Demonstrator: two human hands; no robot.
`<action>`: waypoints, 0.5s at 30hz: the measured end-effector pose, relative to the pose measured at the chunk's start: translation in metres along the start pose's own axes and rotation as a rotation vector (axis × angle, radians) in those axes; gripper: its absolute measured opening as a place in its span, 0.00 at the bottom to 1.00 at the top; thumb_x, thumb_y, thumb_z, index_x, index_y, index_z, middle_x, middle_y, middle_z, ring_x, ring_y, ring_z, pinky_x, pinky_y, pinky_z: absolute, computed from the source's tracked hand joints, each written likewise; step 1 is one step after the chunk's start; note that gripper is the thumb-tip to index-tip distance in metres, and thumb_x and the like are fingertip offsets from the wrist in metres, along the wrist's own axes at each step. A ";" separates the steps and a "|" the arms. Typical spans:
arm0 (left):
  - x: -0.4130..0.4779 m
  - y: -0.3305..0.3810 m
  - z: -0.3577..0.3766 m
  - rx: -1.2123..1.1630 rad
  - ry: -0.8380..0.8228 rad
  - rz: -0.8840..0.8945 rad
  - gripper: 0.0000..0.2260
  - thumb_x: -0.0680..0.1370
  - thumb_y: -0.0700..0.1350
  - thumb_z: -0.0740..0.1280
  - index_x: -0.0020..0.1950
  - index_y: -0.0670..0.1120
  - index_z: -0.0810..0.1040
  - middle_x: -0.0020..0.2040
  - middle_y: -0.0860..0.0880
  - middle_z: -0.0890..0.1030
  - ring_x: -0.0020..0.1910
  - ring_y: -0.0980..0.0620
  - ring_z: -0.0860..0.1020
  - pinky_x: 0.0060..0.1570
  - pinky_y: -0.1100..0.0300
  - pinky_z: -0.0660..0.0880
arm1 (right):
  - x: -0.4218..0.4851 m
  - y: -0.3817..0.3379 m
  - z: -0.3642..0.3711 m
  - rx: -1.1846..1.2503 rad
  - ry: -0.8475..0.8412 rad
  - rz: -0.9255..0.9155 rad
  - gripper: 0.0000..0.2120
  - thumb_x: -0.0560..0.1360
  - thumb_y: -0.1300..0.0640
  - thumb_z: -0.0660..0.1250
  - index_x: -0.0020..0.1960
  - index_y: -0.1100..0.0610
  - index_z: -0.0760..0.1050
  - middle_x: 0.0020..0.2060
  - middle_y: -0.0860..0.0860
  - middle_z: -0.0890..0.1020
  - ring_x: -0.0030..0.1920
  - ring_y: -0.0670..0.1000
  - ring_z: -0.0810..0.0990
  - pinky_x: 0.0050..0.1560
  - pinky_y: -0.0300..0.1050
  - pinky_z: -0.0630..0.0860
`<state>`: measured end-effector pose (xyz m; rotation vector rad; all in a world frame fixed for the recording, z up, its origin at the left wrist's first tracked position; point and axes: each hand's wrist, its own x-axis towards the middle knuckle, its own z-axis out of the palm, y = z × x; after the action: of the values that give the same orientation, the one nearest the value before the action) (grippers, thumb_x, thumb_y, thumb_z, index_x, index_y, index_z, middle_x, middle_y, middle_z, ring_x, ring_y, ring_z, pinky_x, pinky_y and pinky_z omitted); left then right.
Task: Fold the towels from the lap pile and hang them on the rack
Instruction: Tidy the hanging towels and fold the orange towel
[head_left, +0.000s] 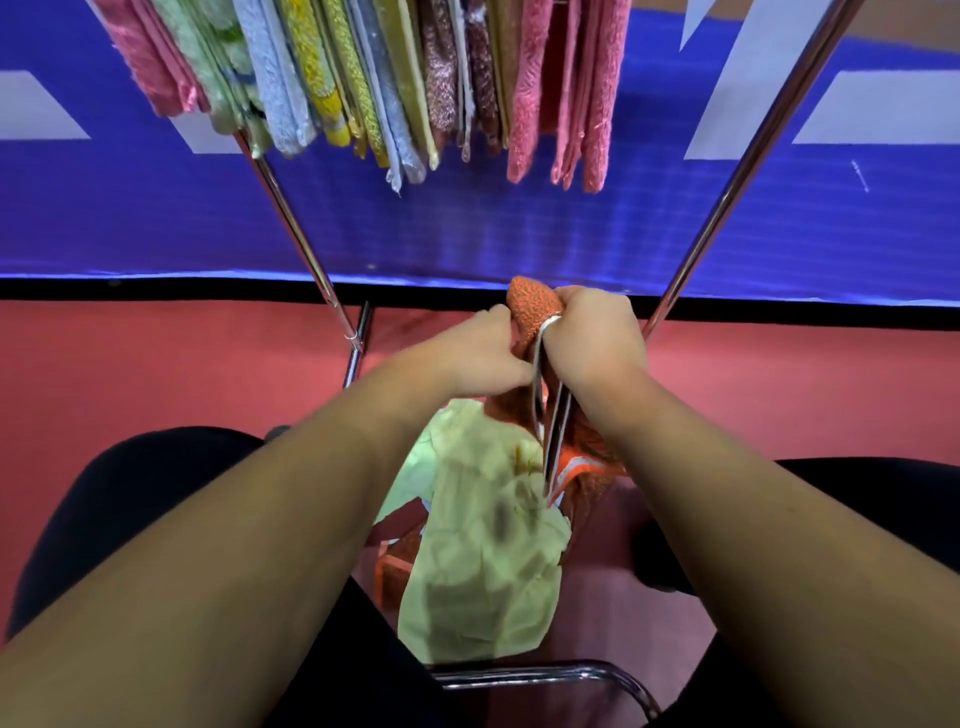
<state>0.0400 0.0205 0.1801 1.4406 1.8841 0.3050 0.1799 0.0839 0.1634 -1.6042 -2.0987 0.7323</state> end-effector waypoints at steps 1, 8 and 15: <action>0.002 0.001 0.011 -0.004 0.029 0.022 0.19 0.72 0.49 0.72 0.60 0.43 0.77 0.56 0.45 0.84 0.54 0.45 0.84 0.55 0.47 0.82 | 0.000 -0.002 0.000 -0.011 -0.001 0.010 0.33 0.80 0.27 0.58 0.42 0.56 0.80 0.36 0.54 0.82 0.42 0.62 0.80 0.44 0.50 0.76; 0.012 0.006 0.043 -0.170 0.303 -0.028 0.10 0.82 0.49 0.65 0.59 0.45 0.72 0.58 0.41 0.83 0.55 0.38 0.81 0.43 0.54 0.67 | -0.001 -0.007 -0.005 0.019 -0.012 0.034 0.32 0.82 0.30 0.57 0.41 0.57 0.80 0.37 0.55 0.82 0.39 0.61 0.80 0.40 0.48 0.72; 0.006 0.011 0.038 -0.129 0.485 0.004 0.17 0.76 0.44 0.65 0.64 0.50 0.74 0.58 0.46 0.83 0.58 0.39 0.81 0.52 0.44 0.79 | 0.007 -0.013 -0.018 0.050 0.027 0.112 0.26 0.82 0.38 0.63 0.42 0.60 0.81 0.36 0.56 0.81 0.38 0.61 0.80 0.37 0.46 0.68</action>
<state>0.0730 0.0206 0.1578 1.3661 2.1898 0.8244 0.1790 0.0911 0.1850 -1.7056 -1.9696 0.7883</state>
